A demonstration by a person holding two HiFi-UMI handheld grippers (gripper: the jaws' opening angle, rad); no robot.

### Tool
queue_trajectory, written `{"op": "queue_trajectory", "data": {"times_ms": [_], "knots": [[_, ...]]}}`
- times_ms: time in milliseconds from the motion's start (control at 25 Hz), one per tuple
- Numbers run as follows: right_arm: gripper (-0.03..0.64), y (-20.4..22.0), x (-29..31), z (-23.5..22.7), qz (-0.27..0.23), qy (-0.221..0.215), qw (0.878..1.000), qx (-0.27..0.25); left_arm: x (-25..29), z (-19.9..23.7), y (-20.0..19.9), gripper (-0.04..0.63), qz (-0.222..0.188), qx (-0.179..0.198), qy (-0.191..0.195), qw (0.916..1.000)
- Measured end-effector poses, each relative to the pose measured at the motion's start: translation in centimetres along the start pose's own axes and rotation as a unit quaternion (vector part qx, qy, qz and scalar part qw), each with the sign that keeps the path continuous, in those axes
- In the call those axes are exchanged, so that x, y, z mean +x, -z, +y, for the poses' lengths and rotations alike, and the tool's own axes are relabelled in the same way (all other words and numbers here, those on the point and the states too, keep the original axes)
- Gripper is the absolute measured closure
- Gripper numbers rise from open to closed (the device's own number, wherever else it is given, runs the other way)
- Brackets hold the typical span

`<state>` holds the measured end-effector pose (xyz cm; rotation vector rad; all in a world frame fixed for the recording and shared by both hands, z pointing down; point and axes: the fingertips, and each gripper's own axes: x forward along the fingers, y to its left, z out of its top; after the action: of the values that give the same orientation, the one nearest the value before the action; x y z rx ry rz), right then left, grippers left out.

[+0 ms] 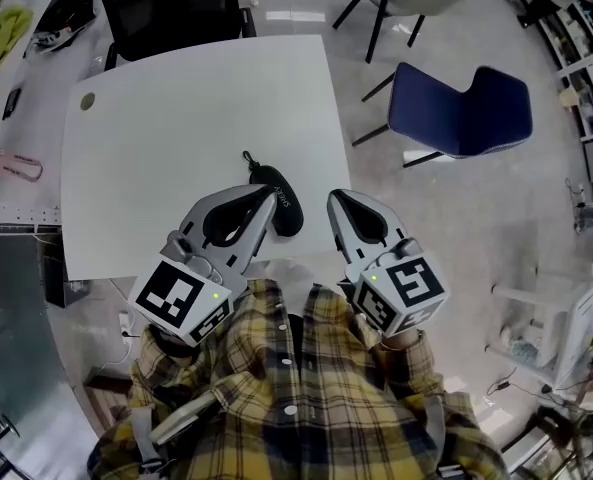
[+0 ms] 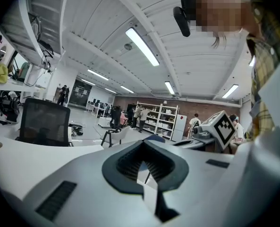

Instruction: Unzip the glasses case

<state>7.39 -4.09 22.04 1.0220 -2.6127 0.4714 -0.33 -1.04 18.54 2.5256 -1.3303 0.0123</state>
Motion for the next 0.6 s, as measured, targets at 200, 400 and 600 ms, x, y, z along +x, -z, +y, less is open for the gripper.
{"op": "queue_trajectory", "data": {"times_ms": [200,400,600], "knots": [[0.618,0.6,0.9,-1.2,-0.001,-0.002,1.000,0.005,2.5,0.9,1.0,0.589,0.024,0.009,0.016,0.9995],[0.618,1.6,1.2,-1.4,0.005,0.021,0.999,0.024,3.5,1.3,2.9,0.589,0.060,0.036,0.060,0.9957],[0.618,3.9,1.4,-1.0,0.028,0.044,0.998,0.044,4.2,2.0,7.5,0.589,0.155,0.088,0.125,0.9759]]}}
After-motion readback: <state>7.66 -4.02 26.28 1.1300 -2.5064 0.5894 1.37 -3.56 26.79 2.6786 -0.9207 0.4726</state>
